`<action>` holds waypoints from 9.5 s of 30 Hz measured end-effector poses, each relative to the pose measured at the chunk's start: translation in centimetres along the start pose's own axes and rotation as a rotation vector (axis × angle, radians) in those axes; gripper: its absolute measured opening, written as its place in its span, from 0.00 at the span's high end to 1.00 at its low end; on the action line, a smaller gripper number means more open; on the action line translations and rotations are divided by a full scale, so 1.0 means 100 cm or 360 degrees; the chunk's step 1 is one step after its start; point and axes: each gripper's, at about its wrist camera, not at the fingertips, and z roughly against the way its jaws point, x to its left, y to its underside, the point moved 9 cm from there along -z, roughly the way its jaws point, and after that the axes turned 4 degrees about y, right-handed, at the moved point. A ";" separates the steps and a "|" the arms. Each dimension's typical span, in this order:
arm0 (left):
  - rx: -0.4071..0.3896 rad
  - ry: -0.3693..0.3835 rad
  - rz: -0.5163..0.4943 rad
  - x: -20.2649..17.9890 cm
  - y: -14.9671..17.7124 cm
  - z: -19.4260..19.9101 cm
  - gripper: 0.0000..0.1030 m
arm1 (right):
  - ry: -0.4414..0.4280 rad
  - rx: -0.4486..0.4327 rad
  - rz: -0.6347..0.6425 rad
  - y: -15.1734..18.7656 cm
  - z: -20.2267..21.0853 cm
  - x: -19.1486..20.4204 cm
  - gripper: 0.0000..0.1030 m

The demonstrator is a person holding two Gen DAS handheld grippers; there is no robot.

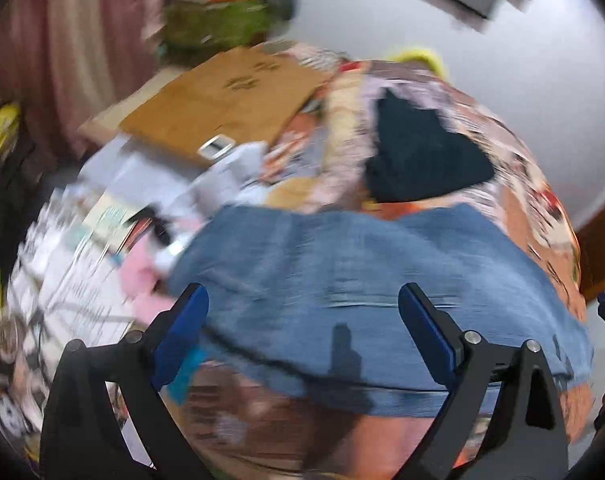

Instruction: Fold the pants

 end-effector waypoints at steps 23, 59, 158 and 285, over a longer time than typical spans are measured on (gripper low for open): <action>0.0204 0.0134 0.0214 0.024 0.011 -0.078 0.69 | -0.0299 0.0493 0.0052 -0.055 -0.200 0.064 0.64; 0.0129 0.0086 0.0152 0.076 0.025 -0.060 0.81 | -0.0162 0.0382 0.0198 0.024 -0.087 0.082 0.50; 0.0213 0.0368 -0.1396 -0.400 0.146 -0.044 0.01 | 0.0424 -0.0132 -0.1540 0.203 0.096 -0.310 0.91; 0.0175 0.0189 -0.0006 -0.010 0.044 -0.013 0.00 | -0.0106 0.0013 -0.0133 0.015 -0.019 0.052 0.35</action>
